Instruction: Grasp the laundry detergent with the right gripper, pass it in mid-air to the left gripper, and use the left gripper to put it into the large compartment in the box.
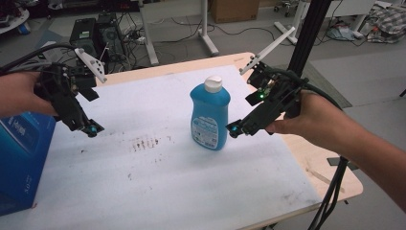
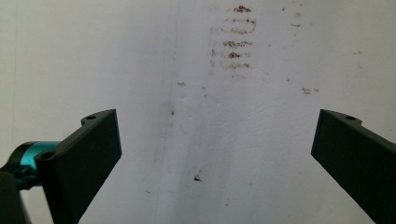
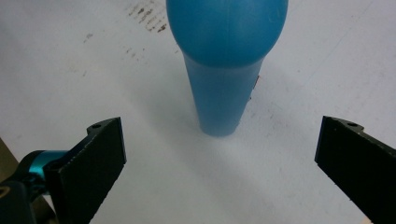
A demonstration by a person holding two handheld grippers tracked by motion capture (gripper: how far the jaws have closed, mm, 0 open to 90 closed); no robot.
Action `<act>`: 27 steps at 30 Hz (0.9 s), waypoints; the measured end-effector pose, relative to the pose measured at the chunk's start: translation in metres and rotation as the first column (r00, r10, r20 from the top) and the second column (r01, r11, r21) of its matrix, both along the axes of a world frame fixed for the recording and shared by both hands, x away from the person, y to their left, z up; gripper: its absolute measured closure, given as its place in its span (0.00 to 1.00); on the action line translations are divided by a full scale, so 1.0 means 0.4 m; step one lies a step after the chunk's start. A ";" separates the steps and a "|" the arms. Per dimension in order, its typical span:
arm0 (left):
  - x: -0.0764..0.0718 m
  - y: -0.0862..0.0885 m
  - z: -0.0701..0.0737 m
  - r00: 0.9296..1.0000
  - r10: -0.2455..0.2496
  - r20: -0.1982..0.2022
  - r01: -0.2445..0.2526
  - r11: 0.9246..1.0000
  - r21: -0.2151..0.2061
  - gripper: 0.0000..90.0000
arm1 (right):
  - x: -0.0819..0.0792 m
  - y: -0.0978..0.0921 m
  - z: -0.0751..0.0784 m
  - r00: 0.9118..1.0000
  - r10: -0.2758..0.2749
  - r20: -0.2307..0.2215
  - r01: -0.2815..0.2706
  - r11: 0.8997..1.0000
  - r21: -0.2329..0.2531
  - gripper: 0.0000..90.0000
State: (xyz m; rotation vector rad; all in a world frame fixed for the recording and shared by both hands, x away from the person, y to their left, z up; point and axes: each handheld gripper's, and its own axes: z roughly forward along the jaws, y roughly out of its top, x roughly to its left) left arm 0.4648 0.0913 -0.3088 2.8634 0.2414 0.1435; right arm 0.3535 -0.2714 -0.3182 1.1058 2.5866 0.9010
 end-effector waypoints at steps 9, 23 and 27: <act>0.000 -0.002 -0.010 1.000 -0.004 -0.003 0.004 1.000 -0.001 0.02 | 0.009 -0.013 -0.046 0.999 -0.023 0.034 0.020 0.996 0.082 0.01; -0.002 -0.006 -0.013 1.000 -0.005 -0.003 0.005 1.000 -0.006 0.02 | 0.027 -0.008 -0.098 0.997 -0.007 0.072 -0.002 0.991 0.131 0.01; -0.002 -0.004 -0.014 1.000 -0.008 -0.003 0.008 1.000 -0.004 0.02 | 0.037 0.001 -0.111 0.998 -0.003 0.069 -0.007 0.989 0.149 0.01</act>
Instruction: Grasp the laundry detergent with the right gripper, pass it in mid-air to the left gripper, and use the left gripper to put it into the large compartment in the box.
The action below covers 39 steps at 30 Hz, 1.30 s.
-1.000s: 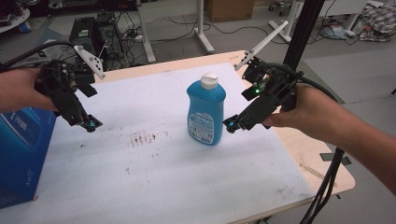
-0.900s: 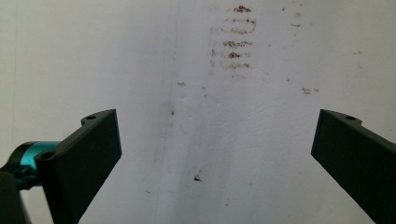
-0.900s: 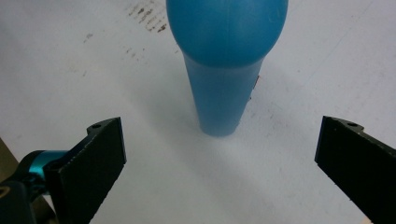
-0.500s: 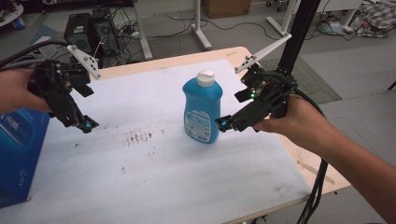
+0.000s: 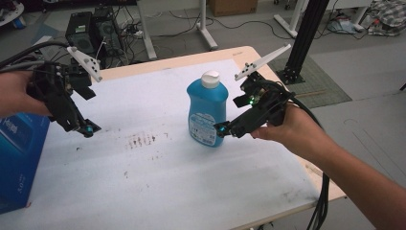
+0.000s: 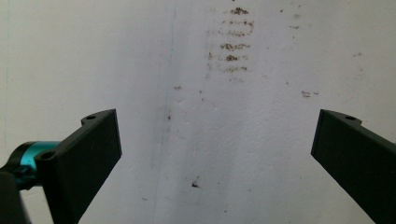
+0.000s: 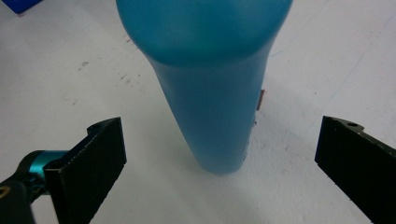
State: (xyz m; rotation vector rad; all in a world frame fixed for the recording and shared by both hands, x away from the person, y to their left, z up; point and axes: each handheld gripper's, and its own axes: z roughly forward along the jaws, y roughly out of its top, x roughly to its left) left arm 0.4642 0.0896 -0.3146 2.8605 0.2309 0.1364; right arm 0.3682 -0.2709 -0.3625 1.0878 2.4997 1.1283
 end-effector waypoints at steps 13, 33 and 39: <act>0.007 0.005 -0.003 1.000 0.001 0.000 -0.001 1.000 0.000 0.02 | 0.028 0.034 -0.037 0.999 -0.004 0.033 0.003 1.000 0.027 0.01; 0.010 0.011 -0.006 1.000 0.003 -0.006 -0.003 1.000 0.000 0.02 | 0.035 0.048 -0.078 0.995 -0.026 0.099 0.015 0.994 0.106 0.19; 0.009 0.014 -0.006 1.000 0.006 -0.007 -0.006 1.000 -0.001 0.02 | 0.039 0.051 -0.088 0.992 -0.039 0.118 0.024 0.992 0.127 0.26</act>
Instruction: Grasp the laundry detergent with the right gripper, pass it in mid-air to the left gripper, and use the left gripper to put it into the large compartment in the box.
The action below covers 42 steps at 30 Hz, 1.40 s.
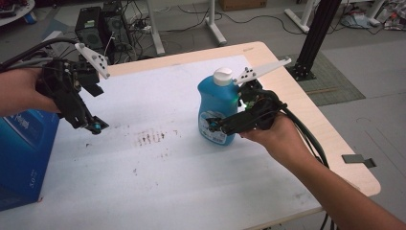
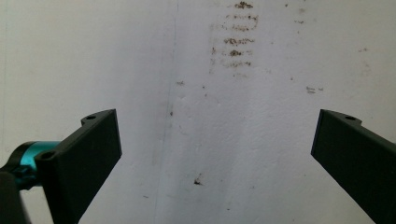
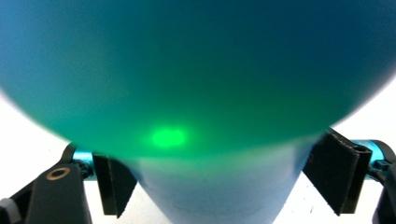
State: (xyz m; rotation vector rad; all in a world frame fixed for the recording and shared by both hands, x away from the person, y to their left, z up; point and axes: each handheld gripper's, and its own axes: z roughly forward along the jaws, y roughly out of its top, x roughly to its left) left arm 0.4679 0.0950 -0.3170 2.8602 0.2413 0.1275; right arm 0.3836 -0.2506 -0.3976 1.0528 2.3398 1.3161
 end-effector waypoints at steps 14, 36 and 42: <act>0.004 0.001 -0.006 1.000 0.001 -0.002 -0.001 1.000 -0.003 0.02 | 0.002 0.004 -0.020 0.999 -0.007 0.046 0.006 1.000 0.026 0.38; -0.013 -0.004 0.014 1.000 -0.020 0.007 0.021 0.999 -0.026 0.02 | -0.018 0.008 -0.003 0.989 0.073 0.127 -0.068 0.997 -0.043 0.52; -0.042 -0.011 0.042 0.999 -0.029 0.013 0.030 0.998 -0.054 0.02 | -0.024 0.008 0.043 0.979 0.158 0.127 -0.157 0.988 -0.019 0.52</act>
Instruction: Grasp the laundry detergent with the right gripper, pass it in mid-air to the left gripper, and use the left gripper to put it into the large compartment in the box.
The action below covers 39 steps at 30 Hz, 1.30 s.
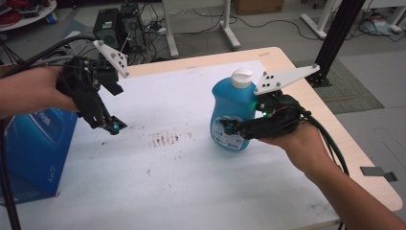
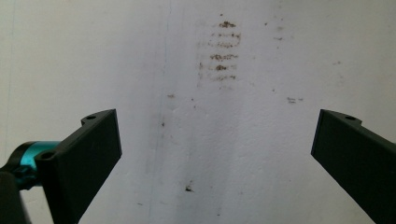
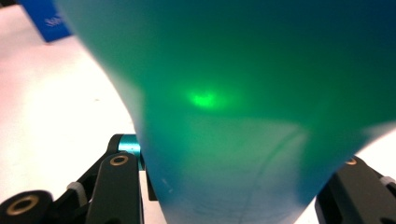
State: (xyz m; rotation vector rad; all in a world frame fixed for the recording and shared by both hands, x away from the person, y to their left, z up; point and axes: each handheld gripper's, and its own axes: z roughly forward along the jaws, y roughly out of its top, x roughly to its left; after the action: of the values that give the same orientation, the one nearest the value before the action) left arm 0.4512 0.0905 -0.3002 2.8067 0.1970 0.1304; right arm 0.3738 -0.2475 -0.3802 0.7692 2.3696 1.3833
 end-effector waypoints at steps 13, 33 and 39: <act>-0.080 -0.025 0.081 0.998 -0.048 -0.028 0.047 0.998 -0.040 0.02 | 0.002 0.032 0.075 0.971 0.237 -0.026 -0.237 0.971 0.003 0.51; -0.141 -0.084 0.158 0.988 -0.109 -0.114 0.107 0.994 -0.025 0.02 | 0.011 0.148 0.126 0.891 0.452 -0.038 -0.454 0.889 -0.063 0.51; -0.147 -0.100 0.176 0.987 -0.117 -0.107 0.113 0.993 -0.036 0.02 | 0.011 0.193 0.125 0.873 0.487 -0.043 -0.489 0.870 -0.067 0.51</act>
State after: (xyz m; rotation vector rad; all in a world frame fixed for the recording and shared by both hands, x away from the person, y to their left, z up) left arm 0.3925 0.0507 -0.2298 2.7895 0.0610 -0.0520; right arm 0.3781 -0.1703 -0.3300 0.1588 2.7392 1.4484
